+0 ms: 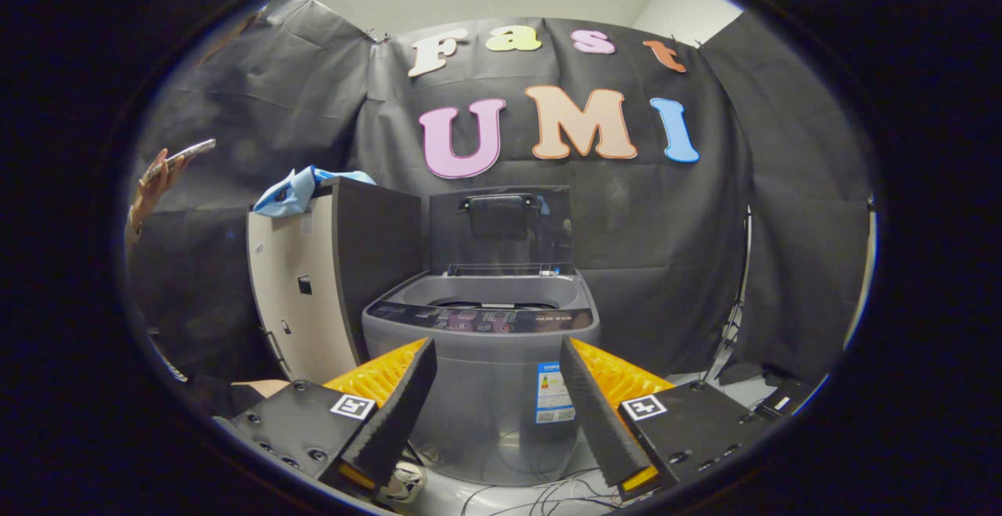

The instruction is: Put the clothes into the washing machine and then close the washing machine lid.

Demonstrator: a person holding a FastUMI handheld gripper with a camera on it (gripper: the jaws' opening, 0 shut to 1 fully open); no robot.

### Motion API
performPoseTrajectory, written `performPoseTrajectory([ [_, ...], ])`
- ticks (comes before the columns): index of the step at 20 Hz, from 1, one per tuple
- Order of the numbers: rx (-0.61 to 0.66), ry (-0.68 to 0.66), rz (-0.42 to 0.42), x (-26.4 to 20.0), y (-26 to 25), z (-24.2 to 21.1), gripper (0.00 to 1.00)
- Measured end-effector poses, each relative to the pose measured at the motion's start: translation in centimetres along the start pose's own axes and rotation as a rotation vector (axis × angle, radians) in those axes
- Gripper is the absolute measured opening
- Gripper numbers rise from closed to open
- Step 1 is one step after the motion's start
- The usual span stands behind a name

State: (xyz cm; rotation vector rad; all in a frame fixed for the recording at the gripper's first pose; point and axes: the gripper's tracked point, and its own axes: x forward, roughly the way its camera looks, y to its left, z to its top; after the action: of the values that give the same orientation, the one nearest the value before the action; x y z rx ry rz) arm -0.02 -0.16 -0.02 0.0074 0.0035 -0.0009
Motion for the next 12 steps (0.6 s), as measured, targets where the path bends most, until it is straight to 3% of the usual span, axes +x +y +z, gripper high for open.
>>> performPoseTrajectory([
  [9, 0.015, -0.010, -0.001, 0.3, 0.1, 0.3, 0.98],
  [12, 0.064, -0.058, 0.016, 1.9, 1.5, 3.2, 0.96],
])
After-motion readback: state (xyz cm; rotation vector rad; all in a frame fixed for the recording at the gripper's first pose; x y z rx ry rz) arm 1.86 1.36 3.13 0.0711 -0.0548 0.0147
